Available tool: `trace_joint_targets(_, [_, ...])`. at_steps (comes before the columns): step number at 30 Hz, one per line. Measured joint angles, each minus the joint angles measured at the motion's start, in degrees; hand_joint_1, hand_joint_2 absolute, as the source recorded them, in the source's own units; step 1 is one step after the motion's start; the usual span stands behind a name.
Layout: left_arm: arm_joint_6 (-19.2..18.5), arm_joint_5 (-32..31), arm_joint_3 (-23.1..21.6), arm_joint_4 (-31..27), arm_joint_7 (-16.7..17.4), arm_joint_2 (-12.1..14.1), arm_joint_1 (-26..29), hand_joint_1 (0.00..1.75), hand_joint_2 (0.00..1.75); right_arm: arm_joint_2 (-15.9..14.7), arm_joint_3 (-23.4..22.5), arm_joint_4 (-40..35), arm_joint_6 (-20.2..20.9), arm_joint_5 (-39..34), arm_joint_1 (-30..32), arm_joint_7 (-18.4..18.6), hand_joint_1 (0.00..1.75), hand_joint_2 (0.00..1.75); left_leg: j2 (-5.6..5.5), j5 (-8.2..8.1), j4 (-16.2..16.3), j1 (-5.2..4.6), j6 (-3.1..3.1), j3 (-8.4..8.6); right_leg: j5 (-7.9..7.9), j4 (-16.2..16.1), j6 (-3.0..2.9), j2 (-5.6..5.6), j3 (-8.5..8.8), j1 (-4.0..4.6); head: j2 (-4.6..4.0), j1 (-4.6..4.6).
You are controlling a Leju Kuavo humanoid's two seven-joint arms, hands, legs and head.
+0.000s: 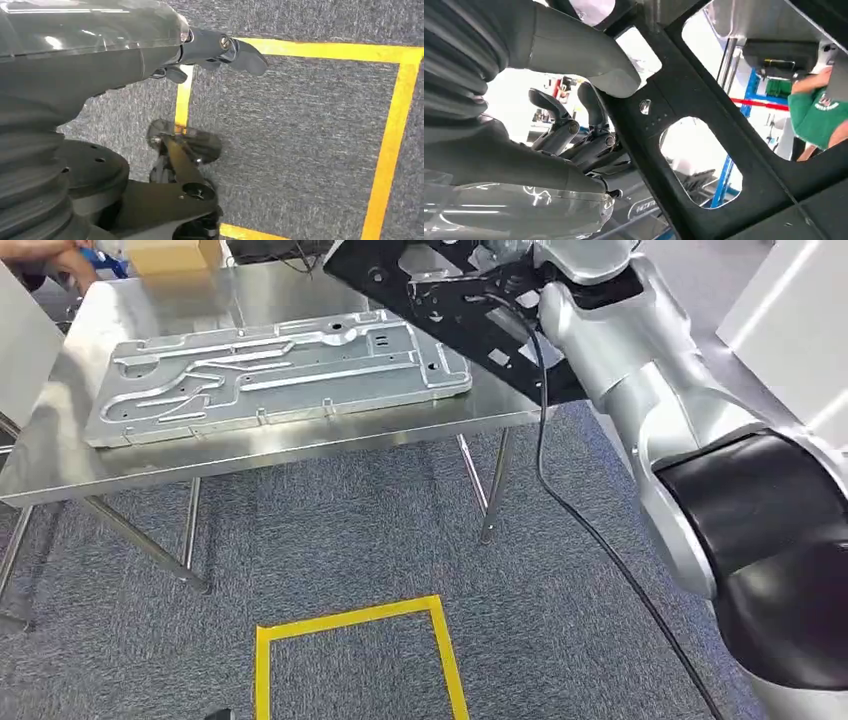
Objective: Take the parts from the cabinet and place them on the table.
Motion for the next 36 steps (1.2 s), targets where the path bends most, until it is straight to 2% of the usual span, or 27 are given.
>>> trace_joint_targets(1, [0.00, 0.02, 0.09, 0.00, -0.09, 0.02, 0.04, 0.00, 1.75, 0.24, 0.02, -0.02, -0.02, 0.00, -0.05, 0.04, 1.75, 1.75, 0.04, 3.63, -6.25, 0.00, 0.25, 2.52, -0.56, 0.02, 0.14, 0.06, 0.79, 0.00, 0.00, 0.00])
trace_joint_targets(2, [0.00, 0.02, 0.20, 0.00, -0.11, 0.04, 0.09, 0.00, 1.75, 0.39, 0.04, -0.02, -0.07, 0.00, 0.01, 0.02, 1.75, 1.75, 0.05, 4.85, -10.18, -0.04, 0.55, 4.31, -1.11, -0.09, 0.39, -0.02, 1.40, -0.02, 0.00, 0.00])
trace_joint_targets(3, [0.00, 0.02, 0.31, 0.02, -0.11, 0.07, 0.07, 0.00, 1.75, 0.41, 0.07, 0.13, -0.13, -0.02, -0.23, 0.04, 1.75, 1.75, 0.06, 4.39, -10.43, -0.54, 0.75, 4.85, -1.24, -0.10, 0.71, 0.11, 1.47, 0.28, -0.02, 0.00])
trace_joint_targets(5, [0.02, 0.02, 0.33, 0.02, -0.13, 0.09, -0.03, 0.00, 1.75, 0.55, 0.13, 0.18, -0.22, -0.02, -0.11, 0.07, 1.75, 1.75, 0.07, 3.35, -11.50, -0.72, 1.35, 5.24, -1.21, -0.24, 1.32, 0.13, 1.50, 0.11, 0.00, 0.00])
trace_joint_targets(8, [0.02, 0.04, 0.37, 0.02, -0.15, 0.11, 0.20, 0.00, 1.75, 0.59, 0.28, 0.20, -0.35, -0.02, -0.06, 0.22, 1.75, 1.75, 0.03, 3.02, -12.42, -0.26, 2.49, 6.68, -1.90, 1.56, 2.00, -0.13, 1.15, 0.02, 0.00, 0.00])
trace_joint_targets(9, [0.02, 0.04, 0.37, 0.00, -0.15, 0.11, 0.16, 0.00, 1.75, 0.59, 0.28, 0.20, -0.37, -0.02, -0.26, 0.22, 1.75, 1.75, 0.06, 2.79, -12.48, -0.26, 2.85, 6.93, -3.08, 4.52, 2.09, -0.17, -0.53, 0.06, 0.00, 0.00])
trace_joint_targets(11, [0.00, 0.04, 0.37, 0.02, -0.15, 0.09, 0.04, 0.00, 1.75, 0.70, 0.33, 0.24, -0.50, -0.02, -0.11, 0.20, 1.75, 1.75, 0.06, 2.22, -12.45, -0.30, 3.22, 7.31, -6.55, 13.42, 2.44, -0.20, -6.00, 0.03, 0.00, -0.02])
trace_joint_targets(12, [0.00, 0.04, 0.37, 0.02, -0.15, 0.09, 0.03, 0.00, 1.75, 0.68, 0.33, 0.35, -0.50, -0.04, 0.12, 0.20, 1.75, 1.75, 0.02, 1.90, -12.41, -0.33, 3.33, 7.59, -7.32, 16.86, 2.60, -0.20, -8.45, 0.02, 0.00, 0.00])
trace_joint_targets(13, [0.00, 0.04, 0.39, 0.00, -0.15, 0.11, 0.09, 0.00, 1.75, 0.61, 0.35, 0.53, -0.50, -0.02, 0.41, 0.20, 1.75, 1.75, -0.13, 1.51, -12.36, -0.34, 3.28, 8.04, -6.85, 18.11, 2.67, -0.20, -9.95, 0.03, 0.00, 0.00])
trace_joint_targets(14, [0.00, 0.09, 0.39, 0.02, -0.13, 0.11, 0.24, 0.00, 1.75, 0.63, 0.37, 0.72, -0.52, -0.04, 0.61, 0.20, 1.75, 1.75, -0.27, 1.07, -12.33, -0.34, 3.21, 8.63, -4.92, 16.62, 2.60, -0.20, -10.05, 0.03, 0.00, 0.00])
trace_joint_targets(15, [0.02, 0.06, 0.39, 0.02, -0.13, 0.09, 0.40, 0.00, 1.75, 0.63, 0.39, 0.79, -0.55, -0.09, 0.68, 0.20, 1.75, 1.75, -0.37, 0.52, -12.29, -0.37, 3.15, 9.31, -1.72, 12.83, 2.32, -0.21, -9.00, 0.06, 0.00, 0.00])
trace_joint_targets(17, [0.04, 0.02, 0.39, 0.02, -0.13, 0.09, 0.49, 0.00, 1.75, 0.63, 0.39, 0.79, -0.63, -0.44, 0.56, 0.24, 1.75, 1.75, -0.46, -0.61, -12.26, -0.45, 2.90, 10.57, 5.78, 1.86, 1.71, -0.26, -5.50, 0.19, 0.00, 0.00])
trace_joint_targets(19, [0.17, 0.02, 0.39, 0.07, -0.09, 0.04, 0.30, 0.00, 1.75, 0.85, 0.39, 0.94, -0.76, -0.76, 0.42, 0.28, 1.75, 1.75, -0.42, -1.17, -12.23, -0.49, 2.18, 10.56, 3.39, -0.62, 1.23, -0.26, -4.75, 0.96, 0.00, -0.02])
trace_joint_targets(20, [0.20, 0.02, 0.41, 0.07, -0.11, 0.07, 0.23, 0.00, 1.75, 1.20, 0.39, 0.96, -0.76, -0.83, 0.65, 0.44, 1.75, 1.75, -0.36, -1.49, -12.49, -0.49, 1.79, 10.77, 4.01, -0.01, 0.90, -0.23, -4.67, 0.90, 0.00, -0.09])
trace_joint_targets(22, [0.20, 0.02, 0.41, 0.07, -0.04, 0.09, 0.28, 0.00, 1.75, 1.29, 0.39, 1.01, -0.83, -1.01, 0.88, 0.77, 1.75, 1.75, -0.34, -1.91, -12.54, -0.64, 1.13, 11.85, 3.25, -0.28, 0.24, -0.15, -3.91, 0.74, 0.00, -0.04])
trace_joint_targets(23, [0.20, -0.05, 0.41, 0.07, -0.07, 0.15, 0.28, 0.00, 1.75, 1.55, 0.39, 0.96, -0.90, -1.07, 0.87, 1.09, 1.75, 1.75, -0.24, -2.45, -11.85, -0.47, 0.90, 11.45, 3.15, -0.65, 0.11, -0.15, -3.18, 0.33, 0.00, -0.07])
trace_joint_targets(24, [0.20, -0.04, 0.41, 0.07, -0.07, 0.15, 0.22, 0.00, 1.75, 1.89, 0.39, 0.96, -1.05, -1.22, 0.77, 1.35, 1.75, 1.75, -0.13, -2.94, -9.12, -0.50, 0.68, 10.21, 2.90, -0.77, -0.26, -0.12, -2.71, 0.22, 0.00, -0.06])
trace_joint_targets(27, [0.20, -0.07, 0.39, 0.07, 0.02, 0.20, 0.09, 0.00, 1.75, 3.10, 0.39, 1.22, -1.33, -1.57, 1.85, 1.51, 1.75, 1.75, -0.07, -7.64, 3.74, -0.17, 0.23, 2.45, 1.66, -0.79, -0.46, 0.17, -1.42, 0.23, 0.00, -0.07])
trace_joint_targets(28, [0.20, -0.04, 0.41, 0.07, 0.04, 0.22, 0.16, 0.00, 1.75, 3.50, 0.39, 1.33, -1.40, -1.62, 2.57, 1.66, 1.75, 1.75, -0.05, -8.16, 5.58, -0.16, 0.06, 0.70, 1.19, -0.78, -0.43, 0.25, -0.84, 0.23, 0.00, -0.07])
trace_joint_targets(29, [0.28, -0.02, 0.41, 0.07, 0.04, 0.26, 0.27, 0.00, 1.75, 4.00, 0.39, 1.46, -1.42, -1.71, 3.25, 1.86, 1.75, 1.75, -0.05, -7.09, 4.77, -0.14, -0.12, 0.02, 0.65, -0.78, -0.37, 0.28, -0.11, 0.22, 0.00, -0.07])
trace_joint_targets(30, [0.35, 0.00, 0.41, 0.07, 0.02, 0.35, 0.36, 0.00, 1.75, 4.53, 0.39, 1.64, -1.51, -1.73, 3.64, 2.21, 1.75, 1.75, -0.04, -4.65, 1.83, -0.06, -0.24, 0.39, 0.13, -0.76, -0.29, 0.38, 0.60, 0.21, 0.00, -0.07])
trace_joint_targets(31, [0.37, 0.04, 0.41, 0.07, 0.00, 0.42, 0.43, 0.00, 1.75, 5.29, 0.39, 1.73, -1.55, -1.73, 3.71, 2.42, 1.75, 1.75, -0.01, -0.97, -2.69, 0.02, -0.17, 1.45, -0.41, -0.76, -0.19, 0.39, 1.33, 0.20, 0.00, -0.07])
trace_joint_targets(32, [0.42, 0.06, 0.41, 0.07, -0.09, 0.48, 0.44, 0.00, 1.75, 6.03, 0.39, 1.75, -1.71, -1.73, 3.66, 2.54, 1.75, 1.75, 0.04, 3.94, -8.41, 0.07, -0.04, 2.83, -1.03, -0.76, -0.03, 0.41, 2.13, 0.17, 0.00, -0.07])
trace_joint_targets(33, [0.44, 0.13, 0.41, 0.09, -0.13, 0.50, 0.54, 0.00, 1.75, 6.54, 0.39, 1.81, -1.88, -1.73, 3.64, 2.76, 1.75, 1.75, 0.18, 6.39, -11.24, 0.03, 0.15, 3.28, -1.50, -0.81, 0.25, 0.42, 2.51, 0.18, 0.00, -0.04])
trace_joint_targets(34, [0.50, 0.20, 0.44, 0.09, -0.22, 0.52, 0.35, 0.00, 1.75, 7.06, 0.39, 1.92, -1.95, -1.75, 3.49, 2.86, 1.75, 1.75, 0.30, 4.78, -12.50, -0.52, 0.29, 3.42, -1.53, -0.91, 0.50, 0.56, 2.47, 0.21, 0.00, -0.09])
trace_joint_targets(35, [0.50, 0.24, 0.44, 0.09, -0.37, 0.52, 0.15, 0.00, 1.75, 7.84, 0.39, 1.90, -1.95, -1.73, 3.51, 2.95, 1.75, 1.75, 0.25, 5.42, -12.02, -0.59, 1.10, 3.82, -1.77, -1.08, 0.95, 0.59, 2.32, 0.19, 0.00, -0.07])
trace_joint_targets(36, [0.52, 0.46, 0.46, 0.07, -0.48, 0.57, 0.17, 0.00, 1.75, 8.17, 0.39, 2.01, -1.86, -1.68, 3.72, 3.04, 1.75, 1.75, 0.14, 5.04, -12.25, -0.65, 1.50, 3.89, -1.82, -0.52, 1.30, 0.46, 2.55, 0.27, 0.00, -0.07])
